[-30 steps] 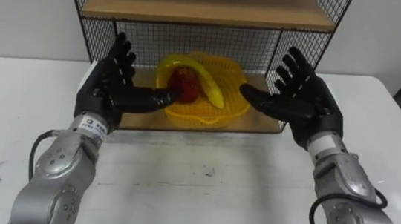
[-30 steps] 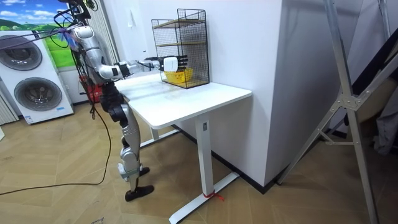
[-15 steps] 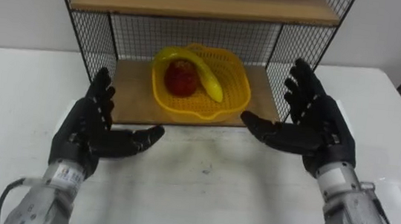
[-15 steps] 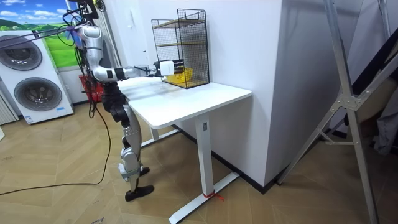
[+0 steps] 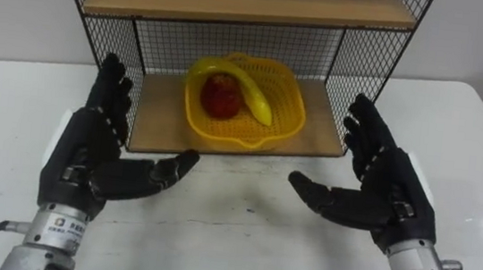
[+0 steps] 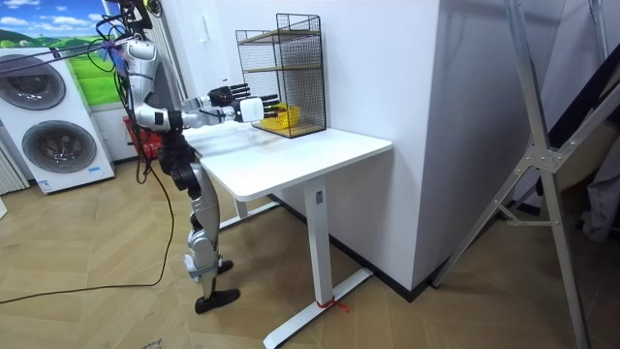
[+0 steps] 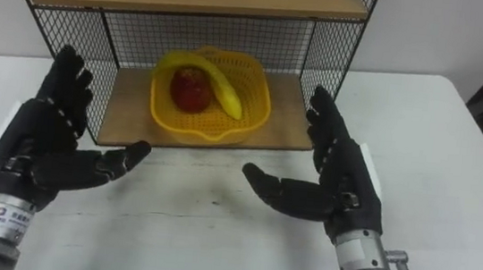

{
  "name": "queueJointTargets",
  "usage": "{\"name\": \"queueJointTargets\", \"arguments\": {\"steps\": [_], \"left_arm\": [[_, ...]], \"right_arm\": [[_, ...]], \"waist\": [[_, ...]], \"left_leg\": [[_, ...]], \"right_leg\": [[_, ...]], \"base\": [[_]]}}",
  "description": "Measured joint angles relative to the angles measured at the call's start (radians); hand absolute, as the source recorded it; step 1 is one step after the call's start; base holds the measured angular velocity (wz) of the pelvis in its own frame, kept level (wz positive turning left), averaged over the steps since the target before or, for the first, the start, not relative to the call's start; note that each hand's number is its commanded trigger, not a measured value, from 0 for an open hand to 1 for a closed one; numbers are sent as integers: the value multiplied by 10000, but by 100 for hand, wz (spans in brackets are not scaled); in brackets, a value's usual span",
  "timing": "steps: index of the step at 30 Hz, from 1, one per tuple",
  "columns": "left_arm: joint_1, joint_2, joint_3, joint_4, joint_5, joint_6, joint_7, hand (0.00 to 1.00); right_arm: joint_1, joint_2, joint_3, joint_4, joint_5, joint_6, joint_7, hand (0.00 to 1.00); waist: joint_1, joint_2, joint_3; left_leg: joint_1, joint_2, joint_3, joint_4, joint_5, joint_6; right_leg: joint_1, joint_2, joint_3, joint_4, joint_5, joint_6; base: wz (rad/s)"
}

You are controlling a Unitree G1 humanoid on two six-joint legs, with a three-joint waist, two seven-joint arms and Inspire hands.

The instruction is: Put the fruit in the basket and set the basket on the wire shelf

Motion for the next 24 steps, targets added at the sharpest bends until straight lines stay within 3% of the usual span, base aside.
{"name": "queueJointTargets", "arguments": {"steps": [3,6,8,10,11,13,17,19,20,23,24], "left_arm": [[0,29,320,-440,822,-32,291,0],[3,-41,836,-1016,1766,-616,853,0],[-2,-56,1371,-1763,1898,-942,1531,0],[-253,-48,2360,-2496,2002,-1669,2530,0],[-354,-42,2615,-2674,2094,-1797,2804,0],[-628,32,3762,-3160,2541,-2271,3746,0],[-828,125,5529,-3518,3308,-2627,5327,0],[-914,451,6715,-3550,3766,-2768,6562,0],[-939,552,6968,-3550,3891,-2771,6814,0],[-1060,1611,8503,-3546,4009,-2816,8415,0],[-1064,1772,8727,-3538,4008,-2814,8661,0]], "right_arm": [[44,30,-388,-526,-527,-259,-491,0],[26,30,-1062,-1180,-914,-925,-1231,0],[28,23,-1628,-1612,-1040,-1163,-1870,0],[-12,-61,-2388,-2325,-1427,-1416,-2838,0],[-54,-100,-2641,-2472,-1653,-1513,-3085,0],[-379,-641,-3574,-2768,-2000,-1811,-4036,0],[-662,-1218,-5361,-3205,-2116,-2214,-5577,0],[-829,-1706,-6767,-3227,-2181,-2431,-6864,0],[-861,-1832,-7038,-3227,-2194,-2451,-7173,0],[-1177,-2817,-8741,-2915,-2370,-2785,-8965,0],[-1187,-2994,-8934,-2819,-2376,-2800,-9235,0]], "waist": [[-1,26,22],[97,88,40],[171,99,33],[241,142,14],[258,155,6],[296,161,-4],[302,102,-12],[335,14,-10],[353,-2,-10],[322,-40,-54],[328,-37,-63]], "left_leg": [[-28,-10,-97,61,-7,-9],[-7,-8,-122,10,-14,-24],[13,7,-117,-1,-20,-37],[8,7,-116,-68,-2,-59],[-1,2,-128,-86,7,-66],[18,-1,-156,-118,19,-71],[-2,2,-225,-99,30,-85],[-12,-24,-187,-2,25,-91],[-10,-22,-185,6,22,-95],[-34,-11,-250,113,-12,-118],[-31,-10,-248,112,-14,-120]], "right_leg": [[11,4,-95,0,10,-10],[56,24,-107,-25,11,-12],[43,46,-106,-33,11,-12],[-19,49,-128,-28,11,-14],[-34,44,-140,-28,12,-15],[-43,35,-184,-27,12,-15],[-33,47,-237,-50,7,-17],[-49,21,-283,-40,-90,-71],[-59,21,-283,-43,-106,-74],[-41,21,-361,-61,-200,-93],[-39,22,-359,-56,-209,-88]], "base": [[6],[2],[0],[0],[0],[0],[4],[6],[4],[6],[4]]}}
